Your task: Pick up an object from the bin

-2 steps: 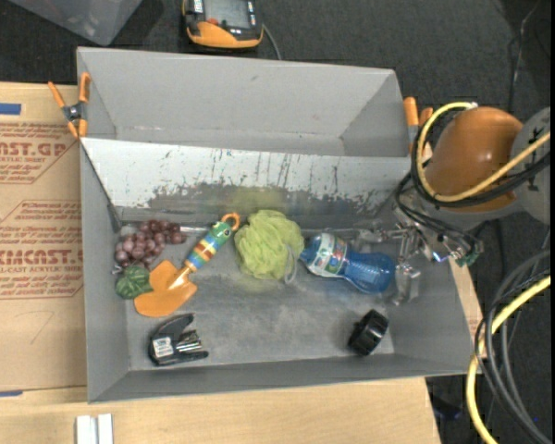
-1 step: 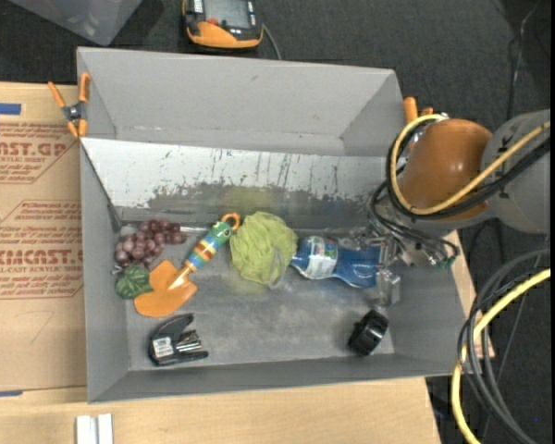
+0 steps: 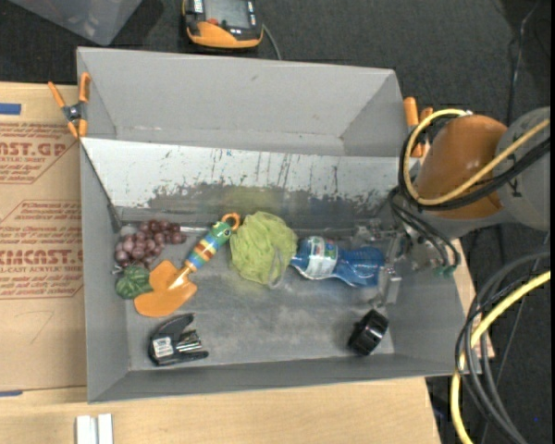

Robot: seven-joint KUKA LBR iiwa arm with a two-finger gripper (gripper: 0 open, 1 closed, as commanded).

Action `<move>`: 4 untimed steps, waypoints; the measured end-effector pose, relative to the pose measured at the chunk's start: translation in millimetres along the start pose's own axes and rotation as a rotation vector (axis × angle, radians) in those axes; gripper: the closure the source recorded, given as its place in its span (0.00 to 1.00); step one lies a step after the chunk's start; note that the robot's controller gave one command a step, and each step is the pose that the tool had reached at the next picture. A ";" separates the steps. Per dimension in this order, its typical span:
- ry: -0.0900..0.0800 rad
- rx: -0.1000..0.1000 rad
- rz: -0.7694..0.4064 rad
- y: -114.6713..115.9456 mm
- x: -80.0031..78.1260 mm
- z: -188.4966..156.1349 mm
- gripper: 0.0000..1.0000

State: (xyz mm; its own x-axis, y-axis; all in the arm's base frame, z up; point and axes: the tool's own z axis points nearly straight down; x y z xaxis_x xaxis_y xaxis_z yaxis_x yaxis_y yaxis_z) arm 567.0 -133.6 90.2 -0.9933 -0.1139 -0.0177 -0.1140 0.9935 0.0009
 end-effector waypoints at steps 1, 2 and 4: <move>0.001 -0.003 -0.338 10.0 -8.6 3.1 0.00; -0.002 -0.001 -0.006 16.5 -10.8 8.2 0.00; -0.005 -0.003 -0.523 7.3 -20.1 20.0 1.00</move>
Offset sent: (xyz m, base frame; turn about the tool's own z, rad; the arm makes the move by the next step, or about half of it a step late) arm 0.0083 0.0184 -0.0089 0.0102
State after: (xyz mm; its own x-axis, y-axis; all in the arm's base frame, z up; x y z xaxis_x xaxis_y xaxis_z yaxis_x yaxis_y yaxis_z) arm 586.5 -124.0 70.5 -0.8033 -0.5953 -0.0208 -0.5953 0.8035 -0.0064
